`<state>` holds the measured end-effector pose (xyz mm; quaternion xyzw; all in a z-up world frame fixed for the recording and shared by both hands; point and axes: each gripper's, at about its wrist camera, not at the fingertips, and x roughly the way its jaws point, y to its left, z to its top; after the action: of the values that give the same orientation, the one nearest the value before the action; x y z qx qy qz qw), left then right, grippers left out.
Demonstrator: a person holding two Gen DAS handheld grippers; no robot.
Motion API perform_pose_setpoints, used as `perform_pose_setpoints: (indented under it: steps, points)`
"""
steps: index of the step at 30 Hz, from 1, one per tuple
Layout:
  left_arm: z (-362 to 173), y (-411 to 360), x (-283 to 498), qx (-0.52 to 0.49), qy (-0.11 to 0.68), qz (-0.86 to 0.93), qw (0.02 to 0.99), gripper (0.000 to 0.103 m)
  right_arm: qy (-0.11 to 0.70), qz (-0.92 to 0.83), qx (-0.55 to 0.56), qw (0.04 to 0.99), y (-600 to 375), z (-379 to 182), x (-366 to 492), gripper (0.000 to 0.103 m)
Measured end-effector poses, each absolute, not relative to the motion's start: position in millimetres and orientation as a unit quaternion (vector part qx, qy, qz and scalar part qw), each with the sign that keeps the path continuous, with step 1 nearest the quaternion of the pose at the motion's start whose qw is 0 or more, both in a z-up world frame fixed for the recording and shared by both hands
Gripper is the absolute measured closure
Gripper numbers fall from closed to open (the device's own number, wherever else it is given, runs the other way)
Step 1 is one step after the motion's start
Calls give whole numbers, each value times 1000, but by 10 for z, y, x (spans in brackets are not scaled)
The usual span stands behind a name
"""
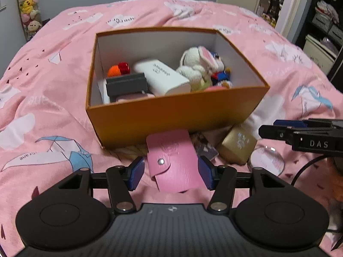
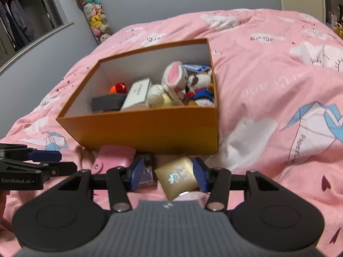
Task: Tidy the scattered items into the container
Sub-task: 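Grasp the pink card wallet beside the shoebox with the left gripper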
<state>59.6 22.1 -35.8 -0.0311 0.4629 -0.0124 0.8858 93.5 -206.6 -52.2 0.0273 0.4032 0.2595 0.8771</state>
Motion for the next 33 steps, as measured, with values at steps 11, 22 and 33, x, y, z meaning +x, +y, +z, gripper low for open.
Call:
perform_pose_setpoints:
  steps: [11,22,33]
  points:
    - [-639,227,704,-61,505,-12,861,33,442,246,0,863,-2040,-811,1032,44]
    - [-826,319,848,-89,524,10,847,29,459,230,-71,855,-1891,-938,1027,34]
    - [-1010,288,935,-89,541,7,836,19,505,224,-23,833,-2041,-1096,1090,32]
